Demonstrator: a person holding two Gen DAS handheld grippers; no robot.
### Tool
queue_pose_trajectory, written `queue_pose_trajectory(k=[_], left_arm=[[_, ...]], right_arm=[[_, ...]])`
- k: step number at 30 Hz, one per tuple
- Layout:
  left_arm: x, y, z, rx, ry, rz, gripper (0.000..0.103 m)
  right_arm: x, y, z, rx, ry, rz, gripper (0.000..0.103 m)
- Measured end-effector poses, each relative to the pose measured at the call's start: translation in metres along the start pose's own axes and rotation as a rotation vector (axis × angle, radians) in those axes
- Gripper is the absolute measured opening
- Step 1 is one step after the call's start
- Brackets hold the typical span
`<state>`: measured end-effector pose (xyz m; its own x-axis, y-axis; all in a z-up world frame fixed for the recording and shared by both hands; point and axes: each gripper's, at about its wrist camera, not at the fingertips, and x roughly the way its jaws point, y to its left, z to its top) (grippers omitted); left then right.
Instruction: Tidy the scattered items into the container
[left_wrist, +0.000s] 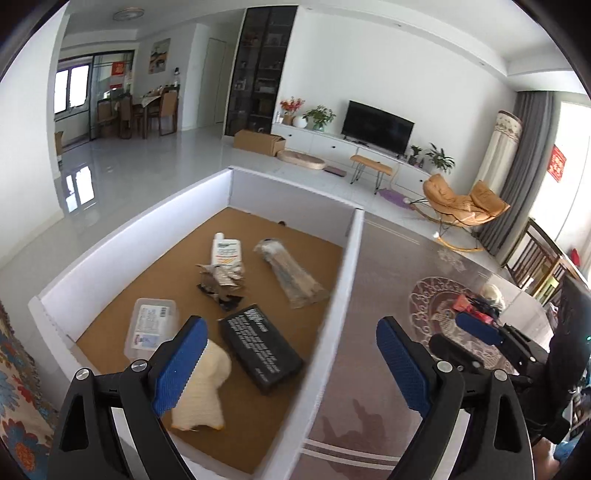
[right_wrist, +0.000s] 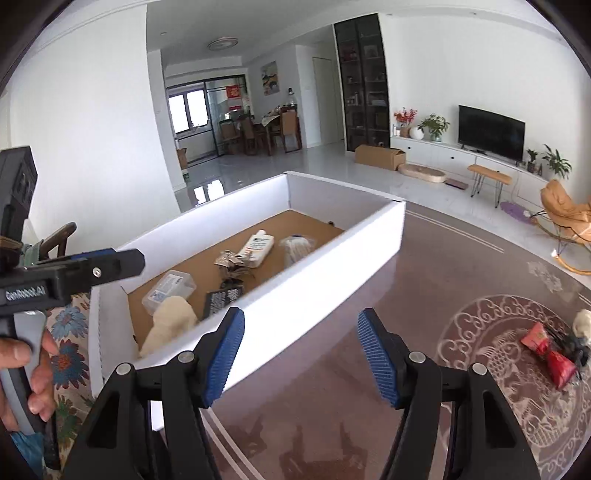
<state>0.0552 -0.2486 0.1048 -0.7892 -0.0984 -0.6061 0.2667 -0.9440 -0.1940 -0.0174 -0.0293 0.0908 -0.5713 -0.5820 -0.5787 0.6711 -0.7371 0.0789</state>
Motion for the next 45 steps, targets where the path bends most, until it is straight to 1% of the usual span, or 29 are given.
queue_pose_trajectory(k=[1, 2, 4, 7, 8, 10, 12, 14, 18, 20, 24, 27, 28, 39, 45], left_arm=[[0.0, -0.023, -0.007, 0.024, -0.002, -0.044, 0.097], [0.002, -0.045, -0.014, 0.047, 0.003, -0.091, 0.102], [0.015, -0.085, -0.037, 0.088, 0.029, -0.177, 0.103], [0.052, -0.136, -0.075, 0.155, 0.115, -0.267, 0.103], [0.066, -0.149, -0.087, 0.186, 0.148, -0.281, 0.103], [0.089, -0.171, -0.108, 0.246, 0.206, -0.279, 0.103], [0.106, -0.182, -0.121, 0.284, 0.232, -0.276, 0.103], [0.114, -0.189, -0.126, 0.313, 0.235, -0.268, 0.103], [0.121, -0.188, -0.131, 0.34, 0.215, -0.248, 0.103], [0.126, -0.182, -0.132, 0.315, 0.226, -0.259, 0.103], [0.132, -0.172, -0.131, 0.253, 0.248, -0.307, 0.103], [0.14, -0.165, -0.129, 0.204, 0.283, -0.314, 0.103], [0.14, -0.164, -0.129, 0.198, 0.278, -0.32, 0.103], [0.14, -0.172, -0.133, 0.238, 0.288, -0.282, 0.103], [0.139, -0.172, -0.133, 0.244, 0.289, -0.278, 0.103]], right_arm=[[-0.014, -0.018, -0.017, 0.02, 0.005, -0.051, 0.065], [-0.026, -0.038, -0.034, 0.049, 0.019, -0.097, 0.065], [-0.05, -0.076, -0.068, 0.113, 0.057, -0.188, 0.065], [-0.077, -0.123, -0.113, 0.18, 0.118, -0.318, 0.065], [-0.084, -0.136, -0.126, 0.2, 0.137, -0.355, 0.065], [-0.093, -0.158, -0.146, 0.247, 0.168, -0.399, 0.065], [-0.097, -0.173, -0.16, 0.286, 0.192, -0.421, 0.065], [-0.099, -0.176, -0.172, 0.311, 0.212, -0.43, 0.065], [-0.091, -0.173, -0.179, 0.325, 0.225, -0.437, 0.065], [-0.087, -0.172, -0.179, 0.329, 0.217, -0.429, 0.065], [-0.086, -0.167, -0.177, 0.312, 0.207, -0.439, 0.065], [-0.087, -0.168, -0.177, 0.331, 0.203, -0.445, 0.065], [-0.087, -0.169, -0.178, 0.339, 0.203, -0.448, 0.065], [-0.087, -0.172, -0.179, 0.366, 0.198, -0.434, 0.065], [-0.086, -0.172, -0.179, 0.365, 0.199, -0.435, 0.065]])
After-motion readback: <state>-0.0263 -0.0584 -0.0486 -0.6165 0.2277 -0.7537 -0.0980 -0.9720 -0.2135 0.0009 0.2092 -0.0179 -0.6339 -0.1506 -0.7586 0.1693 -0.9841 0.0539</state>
